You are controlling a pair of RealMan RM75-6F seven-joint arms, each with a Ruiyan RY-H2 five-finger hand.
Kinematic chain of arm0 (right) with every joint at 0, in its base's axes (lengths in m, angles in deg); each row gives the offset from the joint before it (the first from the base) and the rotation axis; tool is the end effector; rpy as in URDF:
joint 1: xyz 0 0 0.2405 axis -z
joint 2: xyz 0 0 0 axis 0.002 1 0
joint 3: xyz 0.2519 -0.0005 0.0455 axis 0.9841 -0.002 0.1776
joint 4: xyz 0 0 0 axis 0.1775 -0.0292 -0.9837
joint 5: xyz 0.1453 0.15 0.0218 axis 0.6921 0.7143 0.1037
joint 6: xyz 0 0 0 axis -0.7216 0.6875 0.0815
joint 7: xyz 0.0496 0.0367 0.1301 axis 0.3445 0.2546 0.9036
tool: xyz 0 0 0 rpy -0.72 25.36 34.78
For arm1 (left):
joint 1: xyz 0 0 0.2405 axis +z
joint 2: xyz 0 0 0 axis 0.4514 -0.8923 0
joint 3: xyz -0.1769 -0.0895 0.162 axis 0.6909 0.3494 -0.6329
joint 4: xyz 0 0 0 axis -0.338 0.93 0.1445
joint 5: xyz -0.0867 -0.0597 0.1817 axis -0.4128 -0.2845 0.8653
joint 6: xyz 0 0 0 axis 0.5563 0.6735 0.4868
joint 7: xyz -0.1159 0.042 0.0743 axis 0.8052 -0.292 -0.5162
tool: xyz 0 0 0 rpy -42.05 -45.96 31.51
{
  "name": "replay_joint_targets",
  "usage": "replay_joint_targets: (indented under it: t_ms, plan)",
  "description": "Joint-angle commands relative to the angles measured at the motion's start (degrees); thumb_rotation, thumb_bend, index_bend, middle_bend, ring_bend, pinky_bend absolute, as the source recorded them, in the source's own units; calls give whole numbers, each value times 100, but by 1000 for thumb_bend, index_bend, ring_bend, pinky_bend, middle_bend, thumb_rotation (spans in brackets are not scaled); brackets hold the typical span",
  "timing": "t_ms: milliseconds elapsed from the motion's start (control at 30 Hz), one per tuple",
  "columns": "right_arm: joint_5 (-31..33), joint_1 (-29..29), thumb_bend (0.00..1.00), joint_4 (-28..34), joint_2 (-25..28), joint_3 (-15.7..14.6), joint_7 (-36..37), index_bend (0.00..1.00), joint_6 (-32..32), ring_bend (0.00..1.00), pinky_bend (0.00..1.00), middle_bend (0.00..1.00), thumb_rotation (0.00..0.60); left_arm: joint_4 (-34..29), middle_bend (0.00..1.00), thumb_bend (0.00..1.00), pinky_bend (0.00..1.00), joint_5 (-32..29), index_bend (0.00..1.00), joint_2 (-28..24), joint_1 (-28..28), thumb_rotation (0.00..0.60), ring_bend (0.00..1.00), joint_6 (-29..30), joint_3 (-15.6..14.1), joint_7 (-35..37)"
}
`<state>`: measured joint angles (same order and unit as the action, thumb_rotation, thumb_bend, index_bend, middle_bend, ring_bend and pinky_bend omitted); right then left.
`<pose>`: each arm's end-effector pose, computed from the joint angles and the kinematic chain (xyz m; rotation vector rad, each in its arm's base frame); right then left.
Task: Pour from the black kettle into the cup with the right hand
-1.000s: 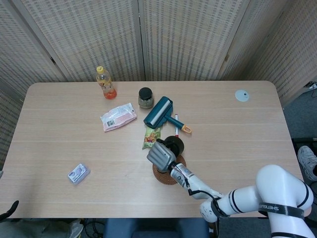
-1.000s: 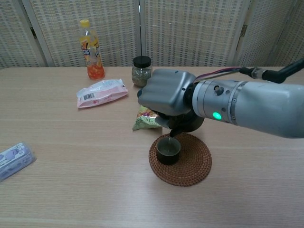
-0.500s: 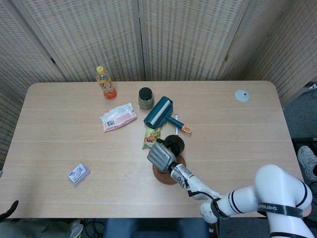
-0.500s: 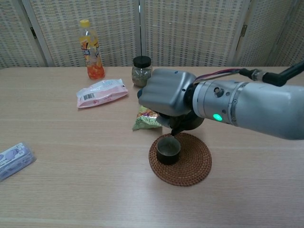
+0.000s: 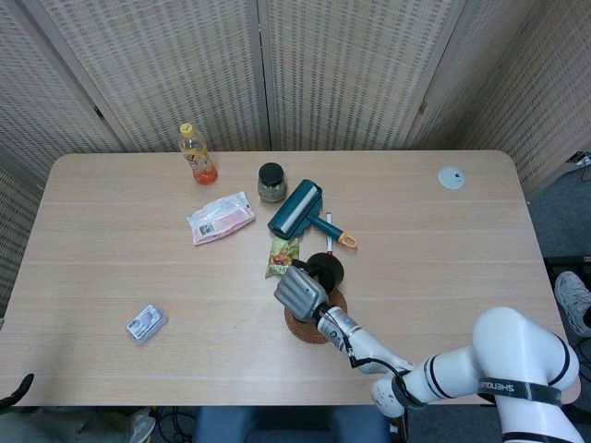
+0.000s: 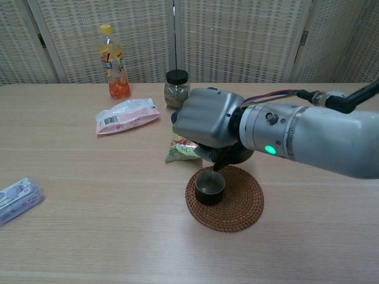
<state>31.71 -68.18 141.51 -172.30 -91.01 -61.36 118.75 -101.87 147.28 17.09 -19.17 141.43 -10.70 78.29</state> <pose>-0.0436 -0.3075 -0.0670 2.2697 0.0932 0.4434 -0.3602 0.0962 0.1729 -1.2097 -0.9385 -0.8802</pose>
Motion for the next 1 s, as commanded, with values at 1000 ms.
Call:
replay_joint_targets:
  t_ms: [1000]
  plan:
    - [-366,822,571,255,640,518,2791,1000,-388,895,605,989,471,-238,0,245,0,96,0,-87,-75,600,10,-97,-25,-314]
